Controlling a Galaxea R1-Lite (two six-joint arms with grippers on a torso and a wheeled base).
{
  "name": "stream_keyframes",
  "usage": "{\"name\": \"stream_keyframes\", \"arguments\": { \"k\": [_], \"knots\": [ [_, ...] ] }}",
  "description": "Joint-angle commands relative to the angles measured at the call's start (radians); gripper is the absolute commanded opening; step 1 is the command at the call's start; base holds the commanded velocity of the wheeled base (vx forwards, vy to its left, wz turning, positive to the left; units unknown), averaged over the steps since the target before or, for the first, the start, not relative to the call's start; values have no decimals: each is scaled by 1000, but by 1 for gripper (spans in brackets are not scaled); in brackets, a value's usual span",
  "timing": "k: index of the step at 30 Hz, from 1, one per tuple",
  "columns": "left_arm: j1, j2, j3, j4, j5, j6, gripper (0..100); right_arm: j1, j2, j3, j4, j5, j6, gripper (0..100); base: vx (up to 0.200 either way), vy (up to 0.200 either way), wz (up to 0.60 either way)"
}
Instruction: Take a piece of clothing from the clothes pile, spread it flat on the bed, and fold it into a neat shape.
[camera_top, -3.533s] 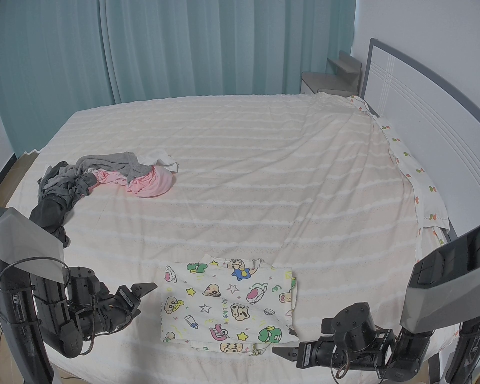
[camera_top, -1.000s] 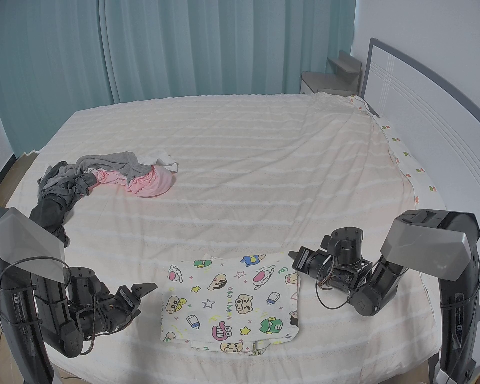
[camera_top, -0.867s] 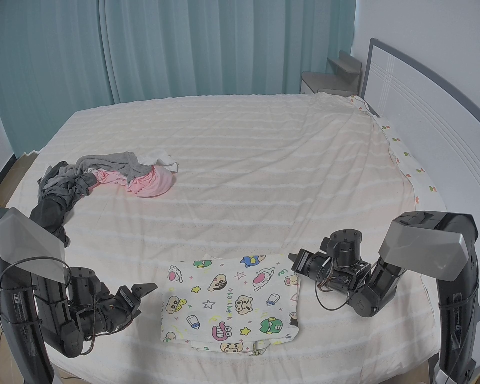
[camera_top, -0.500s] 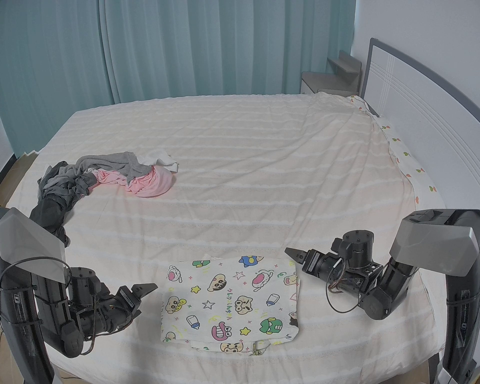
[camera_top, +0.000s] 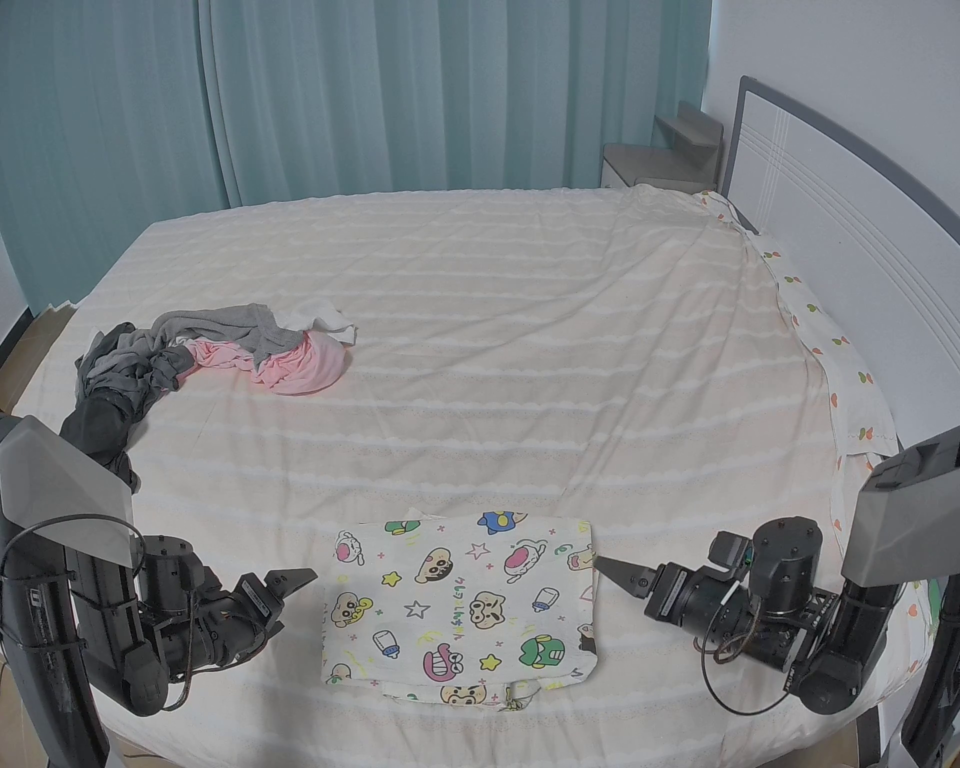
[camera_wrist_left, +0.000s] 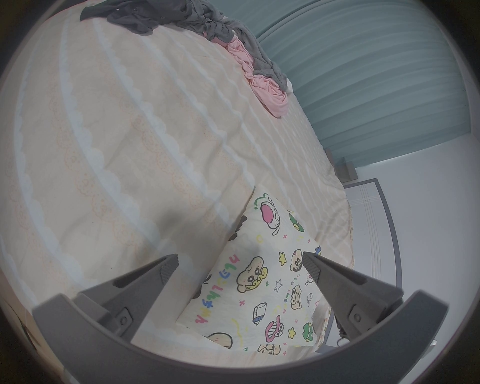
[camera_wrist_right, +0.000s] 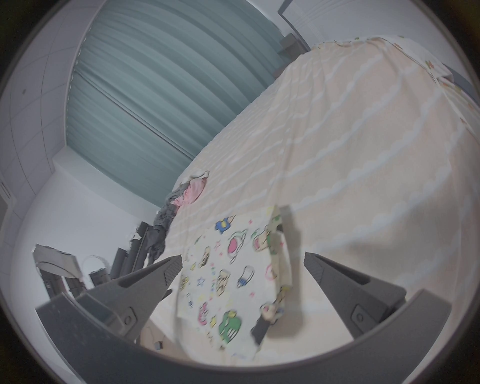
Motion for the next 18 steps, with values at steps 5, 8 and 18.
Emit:
{"name": "stream_keyframes", "arguments": {
  "k": [5,8,18],
  "knots": [
    [-6,10,-5,-18,1,0,100,91,103,45,-14,5,1,100,0,0,0],
    [-6,14,-7,-18,1,3,100,108,199,13,-15,6,6,100,0,0,0],
    [-12,22,-10,-18,4,26,100,157,195,-7,-15,-15,6,100,0,0,0]
  ]
}}
